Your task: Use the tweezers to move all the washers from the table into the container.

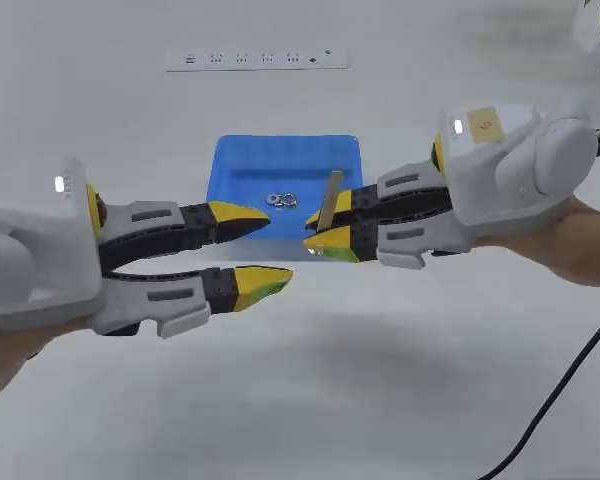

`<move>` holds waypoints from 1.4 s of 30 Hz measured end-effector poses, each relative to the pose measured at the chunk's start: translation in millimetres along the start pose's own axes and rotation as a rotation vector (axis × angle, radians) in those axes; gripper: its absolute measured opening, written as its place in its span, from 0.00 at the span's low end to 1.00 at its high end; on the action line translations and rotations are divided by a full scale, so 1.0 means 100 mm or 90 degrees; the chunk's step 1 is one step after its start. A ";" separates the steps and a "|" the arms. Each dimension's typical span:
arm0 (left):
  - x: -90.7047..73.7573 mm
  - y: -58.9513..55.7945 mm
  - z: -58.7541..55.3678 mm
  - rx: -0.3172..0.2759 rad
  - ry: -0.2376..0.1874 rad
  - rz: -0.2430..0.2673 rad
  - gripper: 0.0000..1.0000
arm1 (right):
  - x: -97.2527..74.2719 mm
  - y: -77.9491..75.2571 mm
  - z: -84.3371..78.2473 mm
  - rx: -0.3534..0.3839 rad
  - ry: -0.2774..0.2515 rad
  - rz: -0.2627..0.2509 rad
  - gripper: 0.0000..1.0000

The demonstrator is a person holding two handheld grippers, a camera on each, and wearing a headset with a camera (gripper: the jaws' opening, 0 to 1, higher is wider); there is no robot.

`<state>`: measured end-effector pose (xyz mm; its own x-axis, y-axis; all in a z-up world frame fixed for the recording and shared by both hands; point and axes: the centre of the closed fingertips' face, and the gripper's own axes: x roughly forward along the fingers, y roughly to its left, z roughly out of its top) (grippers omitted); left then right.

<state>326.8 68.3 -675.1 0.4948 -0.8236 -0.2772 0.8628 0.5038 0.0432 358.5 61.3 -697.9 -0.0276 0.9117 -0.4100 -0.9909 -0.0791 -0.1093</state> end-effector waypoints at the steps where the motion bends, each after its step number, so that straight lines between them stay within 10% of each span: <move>1: -0.04 0.08 -0.01 0.026 0.007 0.030 0.36 | 0.00 -0.02 0.02 -0.003 0.000 -0.004 0.08; 21: -0.32 0.33 -0.09 -0.035 -0.006 0.137 0.64 | 0.21 -0.69 0.14 -0.020 -0.010 -0.060 0.08; 28: -0.34 0.38 -0.10 -0.061 -0.009 0.172 0.83 | 0.36 -0.84 -0.08 -0.013 0.014 -0.060 0.08; 42: -0.48 0.34 -0.28 -0.103 0.031 0.193 0.87 | 0.55 -0.89 -0.55 -0.002 0.080 -0.045 0.09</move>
<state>329.1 132.2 -687.1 0.7176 -0.6180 -0.3210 0.6471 0.7622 -0.0208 452.8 96.5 -760.7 0.0586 0.8570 -0.5119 -0.9892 -0.0190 -0.1450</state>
